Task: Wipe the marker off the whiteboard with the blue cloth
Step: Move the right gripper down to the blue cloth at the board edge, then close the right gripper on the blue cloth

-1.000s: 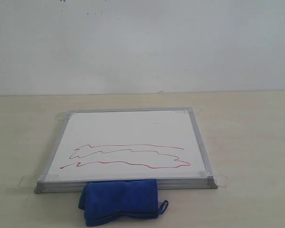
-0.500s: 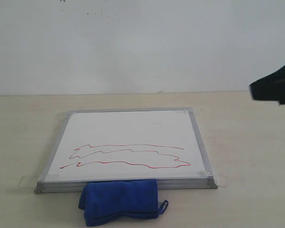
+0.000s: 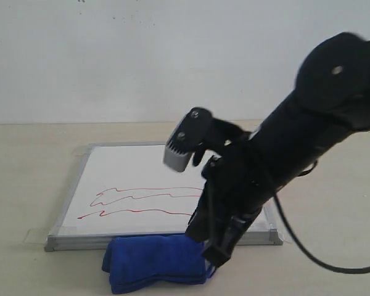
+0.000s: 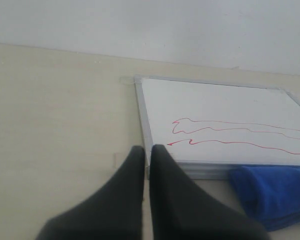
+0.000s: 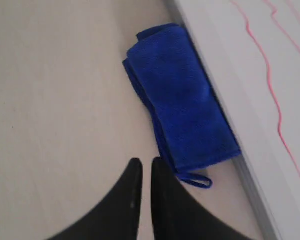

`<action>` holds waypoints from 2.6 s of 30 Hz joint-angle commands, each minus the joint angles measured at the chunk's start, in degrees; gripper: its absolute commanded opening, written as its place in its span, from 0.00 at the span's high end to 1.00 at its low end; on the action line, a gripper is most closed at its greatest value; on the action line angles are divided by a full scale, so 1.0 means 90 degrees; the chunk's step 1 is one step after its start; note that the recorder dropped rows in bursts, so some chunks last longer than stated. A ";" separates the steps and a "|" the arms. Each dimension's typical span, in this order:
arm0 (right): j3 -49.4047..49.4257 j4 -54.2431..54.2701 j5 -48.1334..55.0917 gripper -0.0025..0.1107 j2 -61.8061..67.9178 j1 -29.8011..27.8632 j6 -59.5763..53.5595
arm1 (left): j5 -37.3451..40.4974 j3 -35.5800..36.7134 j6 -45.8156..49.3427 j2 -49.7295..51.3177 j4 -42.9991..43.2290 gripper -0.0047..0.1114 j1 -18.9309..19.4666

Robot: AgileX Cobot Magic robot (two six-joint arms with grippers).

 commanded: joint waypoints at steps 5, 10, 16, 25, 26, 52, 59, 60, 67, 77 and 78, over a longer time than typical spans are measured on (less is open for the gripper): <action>-0.0628 -0.0206 -0.0338 0.45 0.1270 0.0479 -0.0527 | -0.0043 0.0017 -0.0063 -0.0016 0.0003 0.93 -0.0014; -0.0628 -0.0194 -0.1224 0.43 0.1598 0.0791 -0.1338 | -0.0043 0.0017 -0.0063 -0.0016 0.0003 0.93 -0.0014; -0.0628 -0.0150 -0.1735 0.43 0.1790 0.1046 -0.1894 | -0.0043 0.0017 -0.0063 -0.0016 0.0003 0.93 -0.0014; -0.0628 -0.0010 -0.1911 0.30 0.2036 0.1148 -0.2203 | -0.0043 0.0017 -0.0063 -0.0016 0.0003 0.93 -0.0014; -0.0628 -0.0010 -0.1931 0.28 0.2072 0.1148 -0.2203 | -0.0043 0.0017 -0.0063 -0.0016 0.0003 0.93 -0.0014; -0.0628 -0.0023 -0.2303 0.29 0.2416 0.1148 -0.2203 | -0.0043 0.0017 -0.0063 -0.0016 0.0003 0.93 -0.0014; -0.0628 -0.0036 -0.2360 0.29 0.2416 0.1148 -0.2174 | -0.0043 0.0017 -0.0063 -0.0016 0.0003 0.93 -0.0014; -0.0628 -0.0036 -0.2360 0.29 0.2416 0.1148 -0.2174 | -0.0043 0.0017 -0.0063 -0.0016 0.0003 0.93 -0.0014; -0.0320 -0.0048 -0.2510 0.29 0.2416 0.1148 -0.2157 | -0.0043 0.0017 -0.0063 -0.0016 0.0003 0.93 -0.0014; -0.0320 -0.0036 -0.2754 0.29 0.2416 0.1148 -0.2073 | -0.0043 0.0017 -0.0063 -0.0016 0.0003 0.93 -0.0014; -0.0320 -0.0036 -0.2741 0.29 0.2416 0.1148 -0.2073 | -0.0043 0.0017 -0.0063 -0.0016 0.0003 0.93 -0.0014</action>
